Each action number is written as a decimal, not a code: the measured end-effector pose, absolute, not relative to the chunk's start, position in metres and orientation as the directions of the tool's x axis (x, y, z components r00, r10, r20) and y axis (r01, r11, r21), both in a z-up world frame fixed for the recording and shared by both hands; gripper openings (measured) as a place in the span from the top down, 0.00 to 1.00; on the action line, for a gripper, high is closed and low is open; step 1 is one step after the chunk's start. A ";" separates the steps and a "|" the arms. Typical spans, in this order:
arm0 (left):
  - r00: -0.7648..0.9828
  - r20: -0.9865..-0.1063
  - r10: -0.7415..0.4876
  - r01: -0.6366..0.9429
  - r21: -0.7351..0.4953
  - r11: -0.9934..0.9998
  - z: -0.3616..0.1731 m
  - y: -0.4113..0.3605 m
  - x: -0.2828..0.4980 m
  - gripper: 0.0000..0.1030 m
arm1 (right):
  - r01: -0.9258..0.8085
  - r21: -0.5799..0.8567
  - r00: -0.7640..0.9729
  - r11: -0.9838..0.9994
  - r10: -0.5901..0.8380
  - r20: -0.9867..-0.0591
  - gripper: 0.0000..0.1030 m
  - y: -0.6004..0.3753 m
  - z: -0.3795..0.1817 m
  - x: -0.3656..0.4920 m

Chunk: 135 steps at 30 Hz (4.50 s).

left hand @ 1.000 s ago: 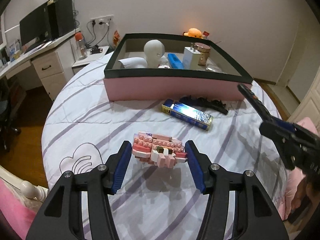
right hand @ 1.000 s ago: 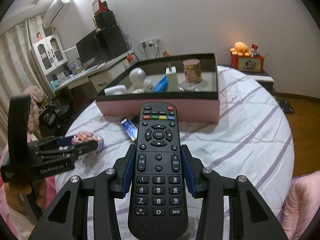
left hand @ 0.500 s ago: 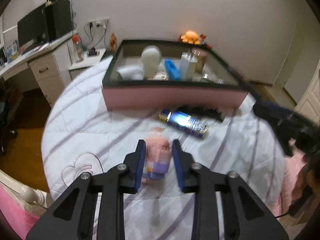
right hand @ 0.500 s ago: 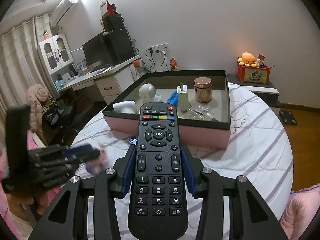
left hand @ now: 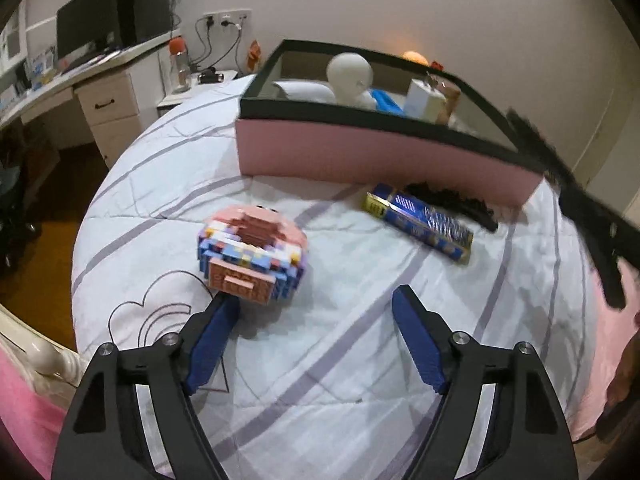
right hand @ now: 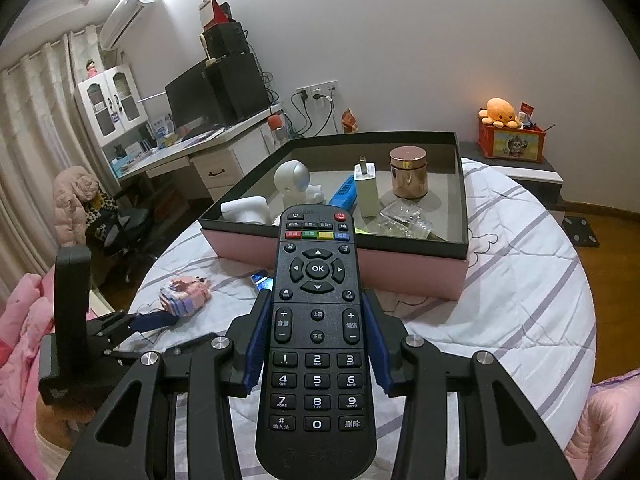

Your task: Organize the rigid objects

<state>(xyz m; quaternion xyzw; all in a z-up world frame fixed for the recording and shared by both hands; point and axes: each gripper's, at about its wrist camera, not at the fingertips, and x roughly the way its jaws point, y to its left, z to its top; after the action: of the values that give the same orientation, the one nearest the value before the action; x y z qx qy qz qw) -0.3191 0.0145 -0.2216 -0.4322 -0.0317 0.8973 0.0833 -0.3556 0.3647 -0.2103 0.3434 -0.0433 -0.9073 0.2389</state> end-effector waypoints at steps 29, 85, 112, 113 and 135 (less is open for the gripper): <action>-0.646 -0.744 0.172 -0.062 -0.173 -0.983 -0.202 -0.017 -0.313 0.08 | 0.420 0.229 -0.637 -0.878 -0.465 -0.615 0.57 0.358 -0.207 -0.361; -0.641 -0.726 0.250 -0.321 -0.043 -0.946 -0.137 0.107 -0.486 0.41 | 0.363 0.051 -0.659 -0.930 -0.295 -0.692 0.57 0.345 -0.198 -0.502; -0.736 -0.654 0.174 -0.211 -0.022 -0.977 -0.118 0.071 -0.447 0.00 | 0.296 -0.040 -0.743 -0.954 -0.203 -0.638 0.21 0.336 -0.170 -0.467; -0.750 -0.641 0.167 -0.201 -0.020 -0.979 -0.113 0.068 -0.438 0.00 | 0.295 -0.042 -0.750 -0.955 -0.204 -0.630 0.20 0.336 -0.167 -0.461; -0.910 -0.404 0.097 -0.104 -0.005 -0.995 -0.067 0.025 -0.238 0.00 | 0.191 -0.046 -0.915 -0.981 -0.161 -0.370 0.00 0.345 -0.110 -0.267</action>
<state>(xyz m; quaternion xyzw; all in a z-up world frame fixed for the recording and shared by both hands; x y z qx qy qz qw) -0.2382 0.0252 -0.0669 -0.2064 0.0081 0.9771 0.0513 -0.2671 0.3450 -0.1103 0.1855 0.0407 -0.9777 0.0899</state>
